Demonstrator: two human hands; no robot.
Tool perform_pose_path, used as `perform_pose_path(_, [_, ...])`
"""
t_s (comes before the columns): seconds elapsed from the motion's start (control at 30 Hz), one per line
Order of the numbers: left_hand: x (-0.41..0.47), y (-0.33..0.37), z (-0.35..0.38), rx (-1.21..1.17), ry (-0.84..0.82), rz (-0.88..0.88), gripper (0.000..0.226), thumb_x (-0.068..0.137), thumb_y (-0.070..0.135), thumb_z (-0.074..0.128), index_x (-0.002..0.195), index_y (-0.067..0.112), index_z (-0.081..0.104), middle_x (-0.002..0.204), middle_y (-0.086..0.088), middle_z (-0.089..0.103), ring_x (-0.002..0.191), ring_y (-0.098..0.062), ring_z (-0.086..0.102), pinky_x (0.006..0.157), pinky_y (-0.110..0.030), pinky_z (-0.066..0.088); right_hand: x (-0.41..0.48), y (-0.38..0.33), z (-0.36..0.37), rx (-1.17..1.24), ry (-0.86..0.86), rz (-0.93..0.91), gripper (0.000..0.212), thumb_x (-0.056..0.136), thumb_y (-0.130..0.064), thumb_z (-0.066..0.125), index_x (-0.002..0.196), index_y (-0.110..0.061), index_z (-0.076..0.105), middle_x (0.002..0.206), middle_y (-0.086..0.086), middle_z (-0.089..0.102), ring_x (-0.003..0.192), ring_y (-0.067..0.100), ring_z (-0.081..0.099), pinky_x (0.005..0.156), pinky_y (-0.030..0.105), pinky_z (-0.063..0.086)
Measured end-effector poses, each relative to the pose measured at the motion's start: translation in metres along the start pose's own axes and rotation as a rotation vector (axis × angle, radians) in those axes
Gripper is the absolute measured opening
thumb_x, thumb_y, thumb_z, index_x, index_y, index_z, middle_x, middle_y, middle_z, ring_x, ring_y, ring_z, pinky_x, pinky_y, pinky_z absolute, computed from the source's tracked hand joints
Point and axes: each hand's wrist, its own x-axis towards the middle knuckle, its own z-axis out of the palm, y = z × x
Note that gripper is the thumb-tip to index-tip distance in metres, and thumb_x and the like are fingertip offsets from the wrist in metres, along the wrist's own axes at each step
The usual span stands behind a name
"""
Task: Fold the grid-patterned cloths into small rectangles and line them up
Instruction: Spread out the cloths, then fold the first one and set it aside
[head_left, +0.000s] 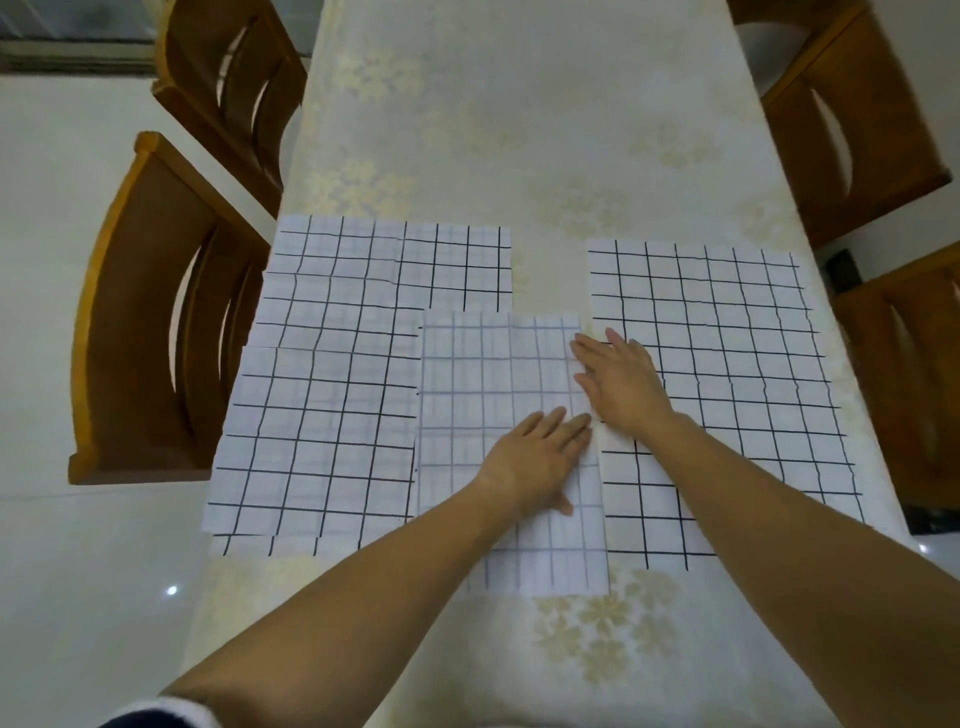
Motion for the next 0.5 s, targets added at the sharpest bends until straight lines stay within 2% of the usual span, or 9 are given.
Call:
perform_pose_path(0.1, [0.001,0.007,-0.003,0.005,-0.094,-0.026,0.104,0.091,0.057,0.062,0.161,0.02,-0.006,0.168,0.001,-0.013,0.154,-0.028,-0.012,0.124,-0.047,-0.003,0.007,0.003,-0.004,-0.098,-0.035,0.005,0.054,0.107,-0.039,0.033,0.158,-0.027,0.021,0.164,-0.013,0.016,0.153,0.025,0.005,0.123,0.046,0.001])
perform_pose_path(0.23, [0.002,0.019,-0.013,0.057,-0.164,-0.046,0.103,0.09,0.048,0.067,0.161,0.02,-0.002,0.168,-0.002,-0.013,0.153,-0.036,-0.011,0.124,-0.055,0.004,0.01,0.004,-0.009,-0.085,-0.081,0.034,0.056,0.106,-0.043,0.031,0.158,-0.03,0.015,0.165,-0.016,0.01,0.154,0.023,0.001,0.123,0.046,-0.002])
perform_pose_path(0.4, [-0.003,0.03,-0.014,0.115,-0.119,0.017,0.085,0.096,0.034,0.063,0.16,0.013,0.011,0.169,-0.007,0.0,0.155,-0.033,0.002,0.125,-0.046,0.009,0.005,-0.003,-0.024,-0.076,-0.078,0.001,0.068,0.102,-0.049,0.041,0.159,-0.026,0.011,0.166,-0.011,0.004,0.153,0.022,-0.007,0.123,0.048,-0.004])
perform_pose_path(0.5, [-0.005,0.032,-0.012,0.077,-0.159,0.015,0.081,0.1,0.031,0.058,0.161,0.013,0.007,0.169,-0.005,-0.005,0.155,-0.03,0.001,0.125,-0.045,0.011,-0.013,-0.008,-0.021,-0.06,-0.096,-0.054,0.066,0.101,-0.048,0.044,0.158,-0.027,0.019,0.165,-0.011,0.012,0.154,0.022,-0.004,0.123,0.048,-0.004])
